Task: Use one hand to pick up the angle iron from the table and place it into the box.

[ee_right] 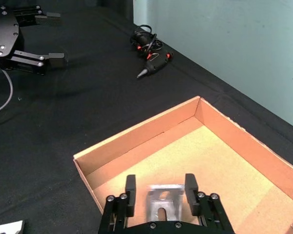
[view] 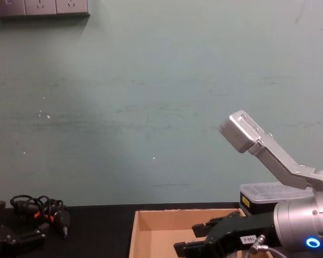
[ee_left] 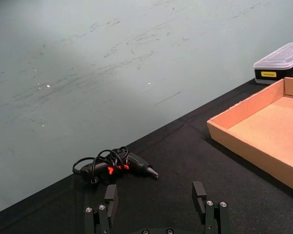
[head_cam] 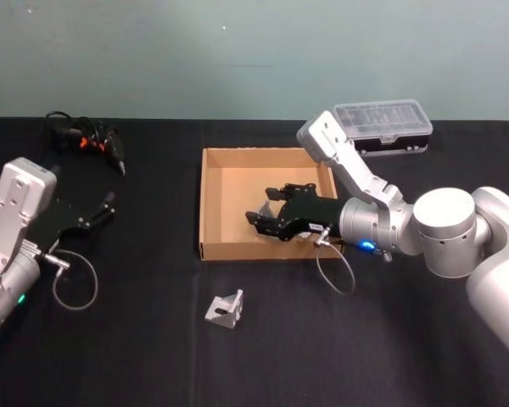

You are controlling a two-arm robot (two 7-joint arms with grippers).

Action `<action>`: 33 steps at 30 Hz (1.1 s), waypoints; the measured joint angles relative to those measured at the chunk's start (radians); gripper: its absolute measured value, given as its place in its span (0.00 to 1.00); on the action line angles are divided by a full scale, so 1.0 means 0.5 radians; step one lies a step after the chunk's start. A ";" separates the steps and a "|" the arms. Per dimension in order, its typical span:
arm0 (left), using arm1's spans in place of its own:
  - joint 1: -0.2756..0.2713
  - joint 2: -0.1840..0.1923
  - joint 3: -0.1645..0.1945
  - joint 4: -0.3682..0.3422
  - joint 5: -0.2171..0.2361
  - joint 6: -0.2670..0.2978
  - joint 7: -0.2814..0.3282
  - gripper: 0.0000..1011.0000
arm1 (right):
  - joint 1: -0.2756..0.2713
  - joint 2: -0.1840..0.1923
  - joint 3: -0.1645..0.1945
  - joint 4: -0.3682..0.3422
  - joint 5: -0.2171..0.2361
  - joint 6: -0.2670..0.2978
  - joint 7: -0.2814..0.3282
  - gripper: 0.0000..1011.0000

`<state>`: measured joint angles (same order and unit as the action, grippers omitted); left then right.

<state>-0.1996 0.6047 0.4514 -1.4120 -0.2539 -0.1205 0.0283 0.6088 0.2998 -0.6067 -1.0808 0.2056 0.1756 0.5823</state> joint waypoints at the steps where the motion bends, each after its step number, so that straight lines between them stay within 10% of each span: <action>1: 0.000 0.000 0.000 0.000 0.000 0.000 0.000 0.99 | -0.002 0.000 0.002 -0.002 -0.001 0.000 0.000 0.65; 15: 0.000 0.000 0.000 0.000 0.000 0.000 0.000 0.99 | -0.078 0.039 0.095 -0.135 0.019 -0.030 -0.070 0.99; 33: 0.000 0.000 0.000 0.000 0.000 0.000 0.000 0.99 | -0.414 0.258 0.240 -0.650 0.125 -0.054 -0.135 0.99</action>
<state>-0.1995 0.6047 0.4514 -1.4120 -0.2539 -0.1205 0.0283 0.4019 0.4287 -0.4865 -1.4059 0.2684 0.1486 0.5150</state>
